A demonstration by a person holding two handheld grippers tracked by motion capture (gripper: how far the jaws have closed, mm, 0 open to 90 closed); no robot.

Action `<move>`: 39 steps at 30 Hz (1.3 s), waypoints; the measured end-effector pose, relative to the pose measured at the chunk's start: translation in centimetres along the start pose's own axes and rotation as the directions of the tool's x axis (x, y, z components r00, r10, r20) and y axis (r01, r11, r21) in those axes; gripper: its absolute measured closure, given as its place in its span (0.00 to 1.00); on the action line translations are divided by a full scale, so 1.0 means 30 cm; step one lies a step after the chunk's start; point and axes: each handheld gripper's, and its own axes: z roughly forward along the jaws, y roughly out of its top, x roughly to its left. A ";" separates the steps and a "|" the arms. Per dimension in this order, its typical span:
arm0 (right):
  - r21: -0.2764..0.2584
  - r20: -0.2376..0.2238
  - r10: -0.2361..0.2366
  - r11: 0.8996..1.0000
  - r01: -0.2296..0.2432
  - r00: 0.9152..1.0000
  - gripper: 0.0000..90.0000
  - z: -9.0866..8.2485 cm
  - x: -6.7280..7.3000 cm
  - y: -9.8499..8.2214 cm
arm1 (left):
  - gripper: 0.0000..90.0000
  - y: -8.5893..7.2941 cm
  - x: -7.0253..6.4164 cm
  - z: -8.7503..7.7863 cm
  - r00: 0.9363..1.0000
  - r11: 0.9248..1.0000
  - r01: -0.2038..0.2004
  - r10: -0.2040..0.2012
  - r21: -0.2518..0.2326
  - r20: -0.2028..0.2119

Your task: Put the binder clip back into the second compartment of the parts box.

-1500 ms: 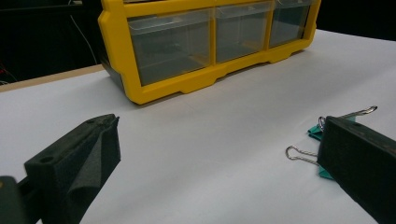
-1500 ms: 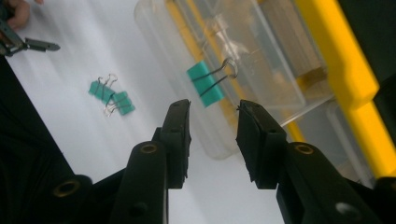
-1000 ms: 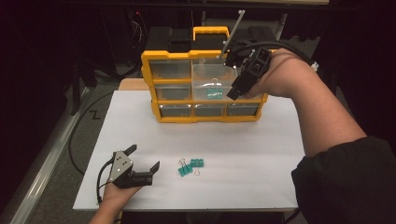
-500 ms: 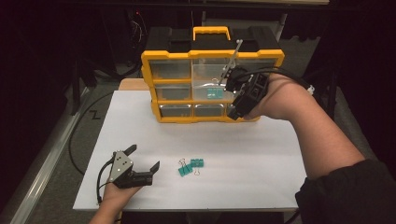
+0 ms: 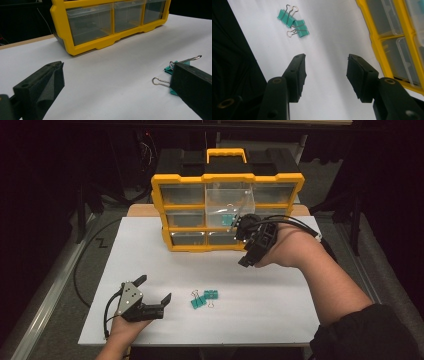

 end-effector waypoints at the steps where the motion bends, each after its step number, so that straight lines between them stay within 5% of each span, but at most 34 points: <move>1: 0.000 0.001 0.000 1.000 0.000 1.000 0.56 0.008 0.000 -0.003 | 0.00 0.000 0.000 0.000 1.000 1.000 0.000 0.000 0.000 0.000; 39: 0.013 -0.017 0.035 0.999 -0.034 0.999 0.44 0.270 0.052 -0.083 | 0.00 0.001 -0.001 0.000 1.000 1.000 0.002 -0.002 -0.003 0.001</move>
